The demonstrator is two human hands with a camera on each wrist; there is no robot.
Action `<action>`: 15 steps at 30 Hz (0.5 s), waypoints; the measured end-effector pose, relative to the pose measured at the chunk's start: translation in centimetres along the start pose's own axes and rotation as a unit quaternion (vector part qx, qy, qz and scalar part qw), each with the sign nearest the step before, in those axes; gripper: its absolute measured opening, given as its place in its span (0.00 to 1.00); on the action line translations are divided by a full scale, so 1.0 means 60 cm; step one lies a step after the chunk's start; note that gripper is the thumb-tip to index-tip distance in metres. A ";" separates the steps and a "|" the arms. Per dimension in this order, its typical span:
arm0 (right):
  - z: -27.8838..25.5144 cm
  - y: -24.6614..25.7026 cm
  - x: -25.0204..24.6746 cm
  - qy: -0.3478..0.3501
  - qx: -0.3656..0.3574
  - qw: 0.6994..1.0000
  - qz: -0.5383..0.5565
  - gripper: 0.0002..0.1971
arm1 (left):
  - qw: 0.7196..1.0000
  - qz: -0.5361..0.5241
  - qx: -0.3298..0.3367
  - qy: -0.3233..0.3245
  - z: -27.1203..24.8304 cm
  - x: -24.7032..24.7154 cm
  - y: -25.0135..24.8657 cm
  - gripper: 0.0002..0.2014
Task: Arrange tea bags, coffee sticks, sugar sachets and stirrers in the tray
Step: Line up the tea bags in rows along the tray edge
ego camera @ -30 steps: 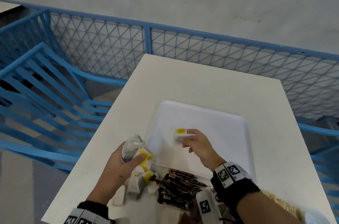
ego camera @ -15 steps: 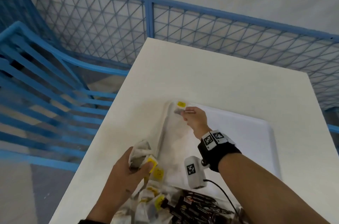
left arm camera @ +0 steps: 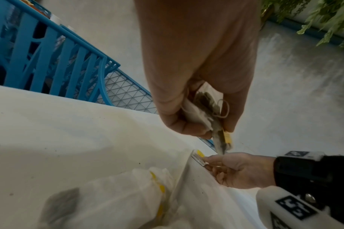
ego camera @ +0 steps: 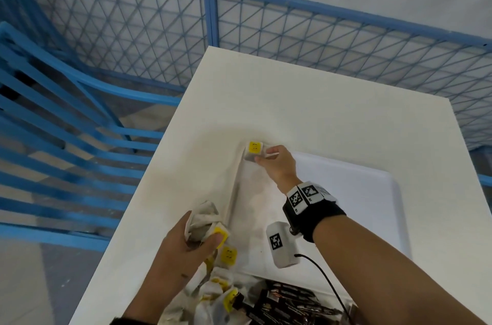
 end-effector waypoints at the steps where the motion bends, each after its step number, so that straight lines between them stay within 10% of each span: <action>1: -0.006 0.002 -0.003 0.000 -0.004 1.000 0.002 0.17 | 1.000 -0.011 0.002 0.003 0.002 0.002 -0.004 0.15; 15: -0.253 0.027 -0.037 0.401 -0.022 0.904 0.148 0.04 | 0.997 -0.051 0.056 0.007 -0.007 0.017 -0.038 0.12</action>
Point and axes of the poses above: each hand's wrist, its own z-axis towards the middle knuckle, its own x-axis out of the palm, y = z × x, the point moved 3 cm from there along z, towards the middle knuckle, and after that the axes turned 2 degrees about -x, right-handed, at the moved point
